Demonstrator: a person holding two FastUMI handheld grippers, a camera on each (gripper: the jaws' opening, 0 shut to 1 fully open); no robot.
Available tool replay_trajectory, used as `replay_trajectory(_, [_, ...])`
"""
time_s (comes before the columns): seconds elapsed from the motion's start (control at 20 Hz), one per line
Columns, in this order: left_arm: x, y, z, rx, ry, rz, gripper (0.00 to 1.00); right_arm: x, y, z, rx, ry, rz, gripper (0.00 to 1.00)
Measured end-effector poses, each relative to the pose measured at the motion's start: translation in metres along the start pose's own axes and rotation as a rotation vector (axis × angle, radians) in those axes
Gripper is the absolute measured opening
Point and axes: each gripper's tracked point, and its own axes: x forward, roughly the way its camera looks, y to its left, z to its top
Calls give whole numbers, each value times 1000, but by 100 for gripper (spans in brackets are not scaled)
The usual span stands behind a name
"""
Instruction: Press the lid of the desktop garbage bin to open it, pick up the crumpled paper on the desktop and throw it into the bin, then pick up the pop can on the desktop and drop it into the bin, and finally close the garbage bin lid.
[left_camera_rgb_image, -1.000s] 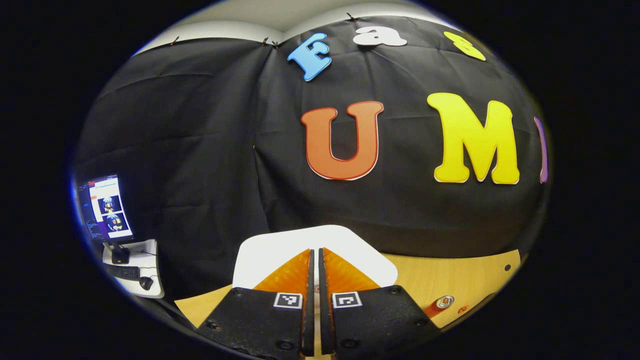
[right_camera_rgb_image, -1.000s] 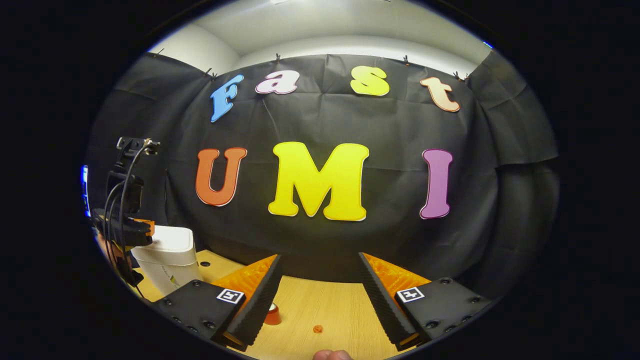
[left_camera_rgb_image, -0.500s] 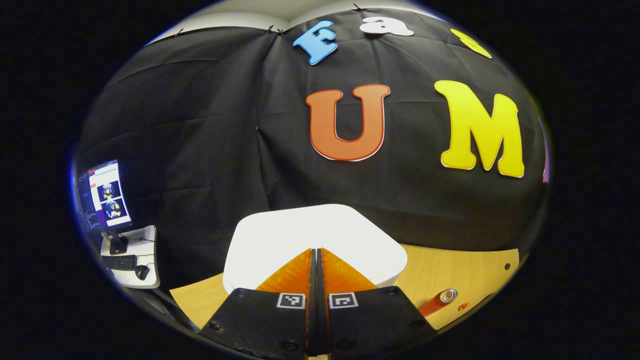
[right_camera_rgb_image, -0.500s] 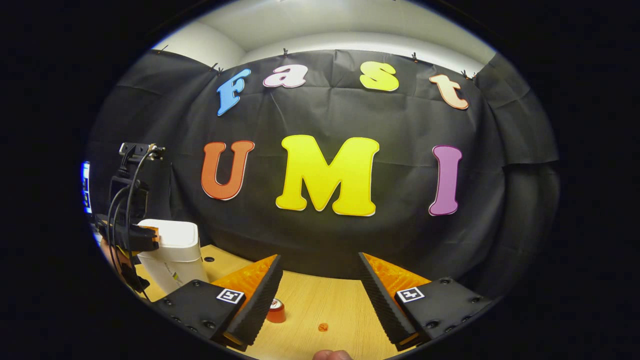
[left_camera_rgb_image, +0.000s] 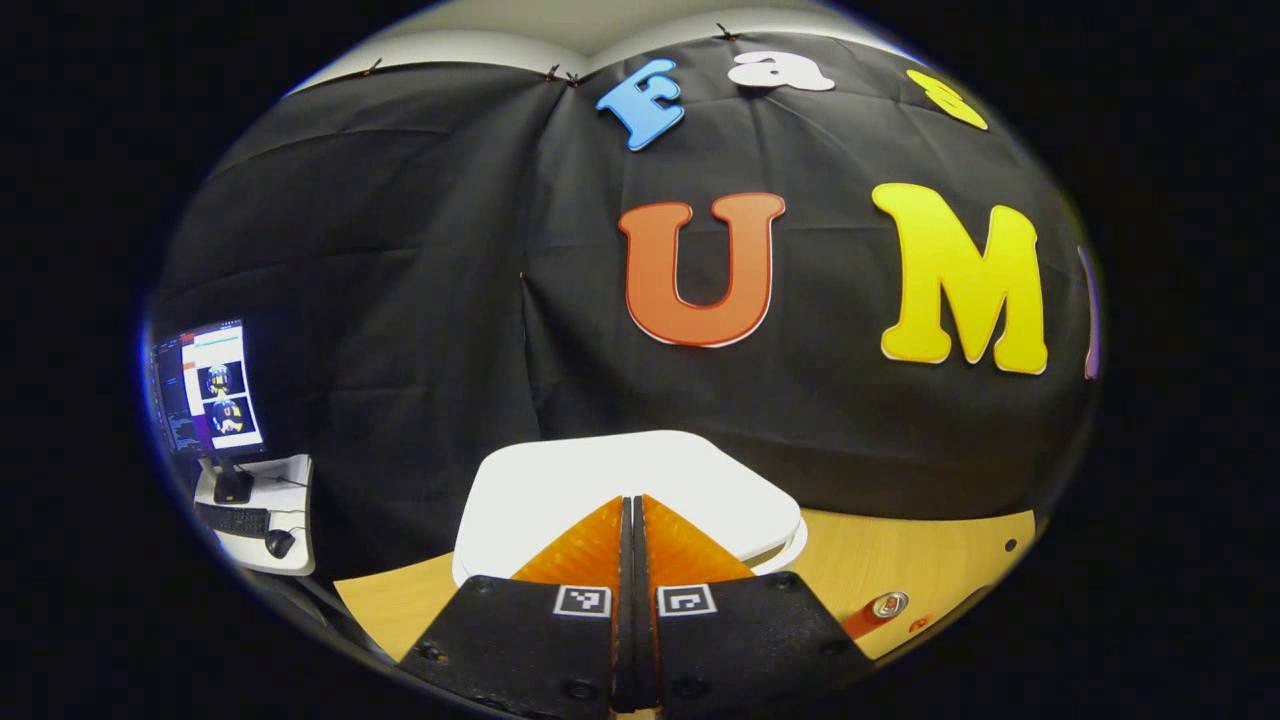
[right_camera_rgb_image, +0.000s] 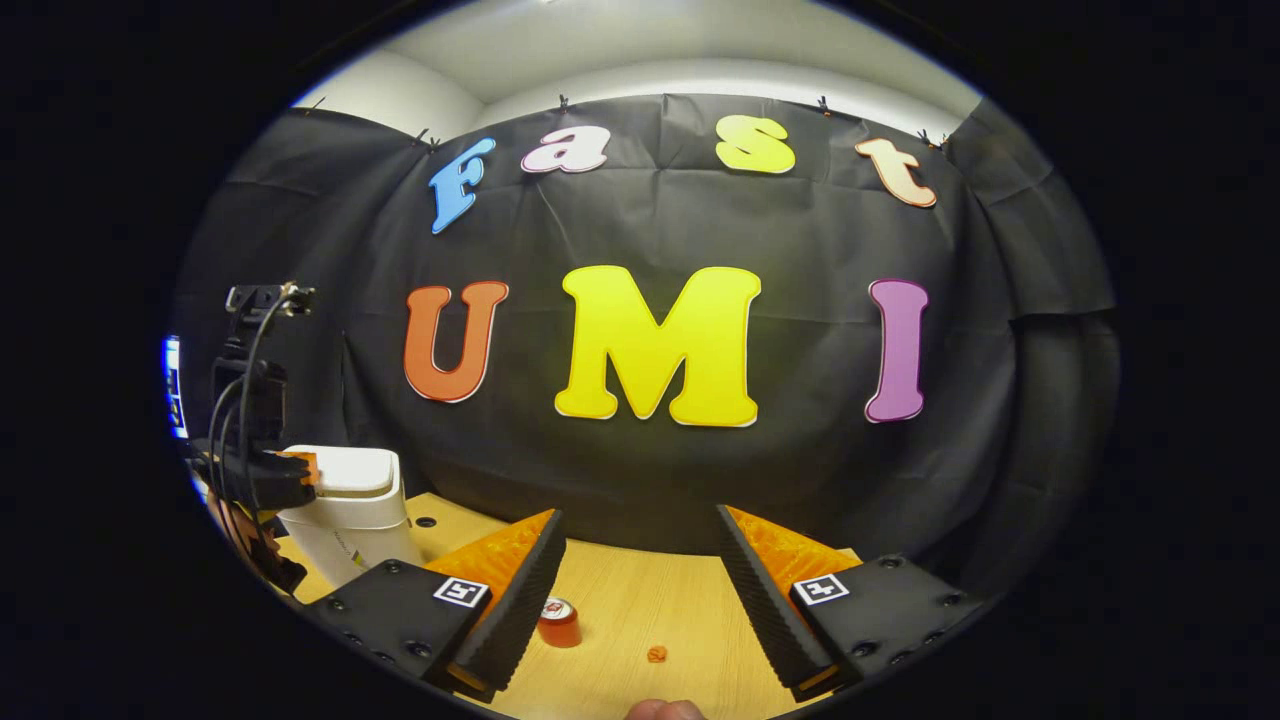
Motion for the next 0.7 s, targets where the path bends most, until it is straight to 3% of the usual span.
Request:
replay_trajectory(0.25, [-11, -12, 46, -11, -94, -58, 3, -1, -10, 10, 21, -21, -20, 94])
replay_trajectory(0.45, [-12, -21, 56, 8, -102, -110, 4, -6, -18, 9, 36, -21, -28, 94])
replay_trajectory(0.7, [-34, -52, 68, -35, -129, -246, 8, -17, -34, 12, 33, -35, -64, 94])
